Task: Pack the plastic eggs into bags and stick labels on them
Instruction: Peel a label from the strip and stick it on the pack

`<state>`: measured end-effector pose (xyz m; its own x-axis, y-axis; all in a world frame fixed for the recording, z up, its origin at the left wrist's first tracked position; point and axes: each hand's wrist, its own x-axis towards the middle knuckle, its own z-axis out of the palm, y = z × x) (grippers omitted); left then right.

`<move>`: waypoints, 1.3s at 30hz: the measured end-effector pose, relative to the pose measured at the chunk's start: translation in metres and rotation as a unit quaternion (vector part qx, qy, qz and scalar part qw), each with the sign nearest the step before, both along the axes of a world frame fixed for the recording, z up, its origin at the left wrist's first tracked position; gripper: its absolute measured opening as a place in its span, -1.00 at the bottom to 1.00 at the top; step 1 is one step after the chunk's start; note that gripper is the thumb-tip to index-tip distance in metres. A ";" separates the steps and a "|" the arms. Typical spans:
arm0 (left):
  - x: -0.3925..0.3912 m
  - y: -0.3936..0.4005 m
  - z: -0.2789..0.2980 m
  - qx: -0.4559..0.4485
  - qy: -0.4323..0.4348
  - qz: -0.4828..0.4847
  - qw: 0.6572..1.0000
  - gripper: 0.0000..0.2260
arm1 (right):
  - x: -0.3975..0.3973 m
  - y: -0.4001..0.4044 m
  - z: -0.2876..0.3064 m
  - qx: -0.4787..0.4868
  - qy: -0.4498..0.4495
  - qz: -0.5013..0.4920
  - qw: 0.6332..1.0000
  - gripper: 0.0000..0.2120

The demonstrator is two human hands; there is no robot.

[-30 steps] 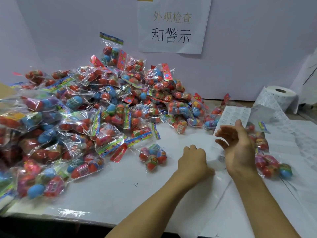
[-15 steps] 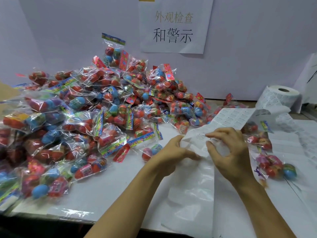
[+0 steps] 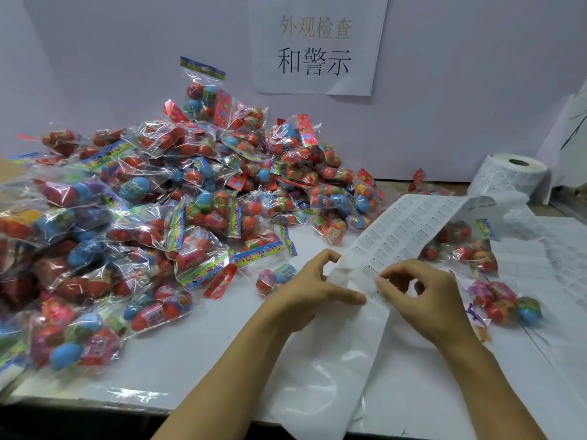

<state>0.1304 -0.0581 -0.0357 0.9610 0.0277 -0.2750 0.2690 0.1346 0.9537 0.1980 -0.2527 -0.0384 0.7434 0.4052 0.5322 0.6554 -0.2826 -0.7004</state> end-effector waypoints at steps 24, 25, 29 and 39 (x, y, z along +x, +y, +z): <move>-0.017 0.009 0.004 0.129 0.070 -0.084 0.986 -0.48 | 0.006 -0.005 -0.008 -0.201 0.124 -0.031 0.971 -0.77; -0.017 0.010 0.002 0.134 0.066 -0.071 0.986 -0.48 | 0.006 -0.004 -0.008 -0.182 0.121 -0.034 0.975 -0.78; -0.015 0.010 -0.005 0.127 0.016 -0.006 0.992 -0.53 | 0.005 -0.001 -0.006 -0.084 0.036 -0.027 0.995 -0.87; -0.018 0.002 -0.003 0.068 -0.084 0.003 0.994 -0.51 | 0.000 -0.003 0.002 -0.070 0.127 0.089 0.985 -0.89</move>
<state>0.1128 -0.0562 -0.0388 0.9928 0.0605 -0.1029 0.1030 0.0016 0.9947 0.1982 -0.2560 -0.0360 0.7560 0.5977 0.2668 0.5116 -0.2852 -0.8105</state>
